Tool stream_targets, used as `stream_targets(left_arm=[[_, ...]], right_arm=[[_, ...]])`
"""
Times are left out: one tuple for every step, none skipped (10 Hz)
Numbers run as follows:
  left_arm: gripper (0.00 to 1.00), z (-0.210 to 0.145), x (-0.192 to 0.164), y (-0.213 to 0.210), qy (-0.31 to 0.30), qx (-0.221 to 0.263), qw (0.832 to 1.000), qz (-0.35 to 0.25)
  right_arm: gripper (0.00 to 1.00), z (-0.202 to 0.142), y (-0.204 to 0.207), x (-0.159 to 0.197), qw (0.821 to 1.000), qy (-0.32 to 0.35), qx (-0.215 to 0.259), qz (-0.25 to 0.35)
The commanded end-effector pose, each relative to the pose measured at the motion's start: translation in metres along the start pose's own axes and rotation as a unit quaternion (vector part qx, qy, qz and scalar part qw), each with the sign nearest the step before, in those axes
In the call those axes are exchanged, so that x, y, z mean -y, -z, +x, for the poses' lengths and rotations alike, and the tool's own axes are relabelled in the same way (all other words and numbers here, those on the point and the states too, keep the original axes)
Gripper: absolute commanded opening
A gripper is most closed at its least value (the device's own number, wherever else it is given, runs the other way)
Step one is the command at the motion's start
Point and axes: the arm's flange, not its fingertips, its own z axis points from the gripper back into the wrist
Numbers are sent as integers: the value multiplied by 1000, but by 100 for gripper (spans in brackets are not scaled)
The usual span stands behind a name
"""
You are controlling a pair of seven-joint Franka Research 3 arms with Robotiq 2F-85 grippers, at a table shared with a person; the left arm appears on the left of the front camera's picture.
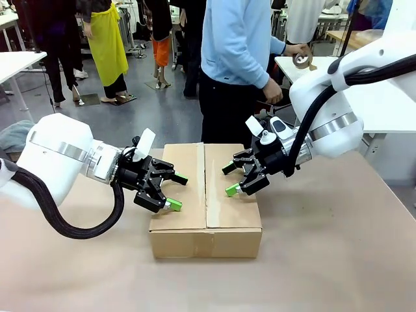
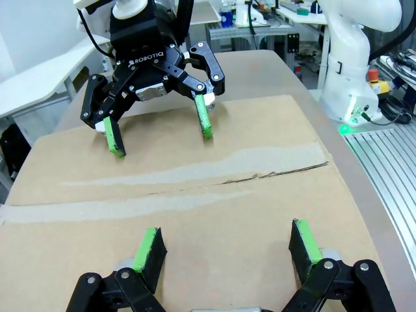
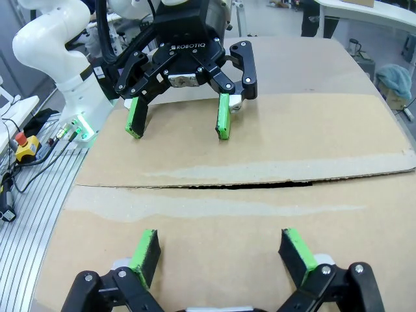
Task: Pack the gift set into the box.
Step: Press and hold the closed box until the human finishes sealing it.
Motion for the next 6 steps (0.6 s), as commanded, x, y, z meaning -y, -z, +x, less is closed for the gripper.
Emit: stream_targets(left_arm=[[100,-1,1,0,2,-1,1000,-7],[100,-1,1,0,2,-1,1000,-7],[100,-1,1,0,2,-1,1000,-7],[100,-1,1,0,2,-1,1000,-7],[100,-1,1,0,2,-1,1000,-7],[100,-1,1,0,2,-1,1000,-7]], right_arm=[[100,-3,1,0,1000,4,-1,-2],[100,-3,1,0,1000,4,-1,-2],[100,-3,1,0,1000,4,-1,-2],[100,-3,1,0,1000,4,-1,-2],[100,-3,1,0,1000,4,-1,-2],[100,-3,1,0,1000,4,-1,-2]])
